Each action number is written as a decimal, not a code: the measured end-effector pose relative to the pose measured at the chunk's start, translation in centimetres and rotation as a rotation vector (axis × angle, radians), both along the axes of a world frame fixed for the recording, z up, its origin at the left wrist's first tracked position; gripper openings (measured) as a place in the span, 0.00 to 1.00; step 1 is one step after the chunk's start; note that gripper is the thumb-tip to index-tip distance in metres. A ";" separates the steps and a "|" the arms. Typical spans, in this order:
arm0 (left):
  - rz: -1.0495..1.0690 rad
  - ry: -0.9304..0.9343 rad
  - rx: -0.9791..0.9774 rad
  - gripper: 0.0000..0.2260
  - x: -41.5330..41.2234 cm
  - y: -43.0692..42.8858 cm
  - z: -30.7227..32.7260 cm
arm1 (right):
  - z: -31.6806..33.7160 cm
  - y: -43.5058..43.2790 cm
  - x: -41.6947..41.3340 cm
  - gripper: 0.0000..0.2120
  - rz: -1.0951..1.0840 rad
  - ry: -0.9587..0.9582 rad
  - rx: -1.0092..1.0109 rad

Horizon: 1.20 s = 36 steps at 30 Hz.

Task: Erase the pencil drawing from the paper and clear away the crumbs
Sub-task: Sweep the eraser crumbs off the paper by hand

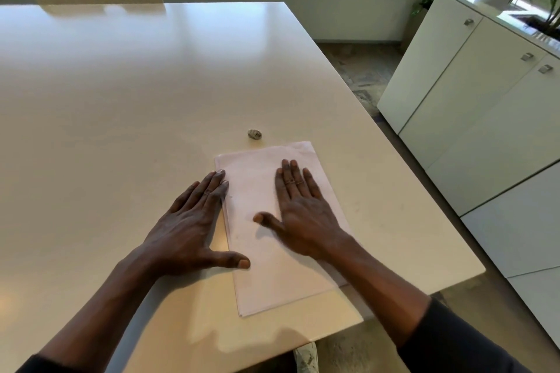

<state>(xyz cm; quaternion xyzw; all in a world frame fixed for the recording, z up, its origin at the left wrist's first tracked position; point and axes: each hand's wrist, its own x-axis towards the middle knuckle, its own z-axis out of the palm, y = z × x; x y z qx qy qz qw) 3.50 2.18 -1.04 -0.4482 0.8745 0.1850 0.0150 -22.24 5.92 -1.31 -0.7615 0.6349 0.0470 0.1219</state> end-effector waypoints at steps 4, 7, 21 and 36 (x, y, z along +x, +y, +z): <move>0.008 0.005 -0.023 0.68 0.0 0.1 0.1 | 0.9 1.6 -1.3 0.56 0.148 -0.019 -0.013; 0.004 -0.003 -0.027 0.68 -0.1 0.1 0.1 | 1.1 4.5 -0.1 0.54 0.378 -0.021 0.006; 0.008 -0.018 0.018 0.68 -0.2 0.0 0.5 | 1.9 2.1 -5.0 0.57 0.366 0.048 -0.030; 0.008 -0.003 -0.015 0.67 -0.2 0.3 0.7 | 1.7 1.1 -6.3 0.59 0.450 0.063 -0.052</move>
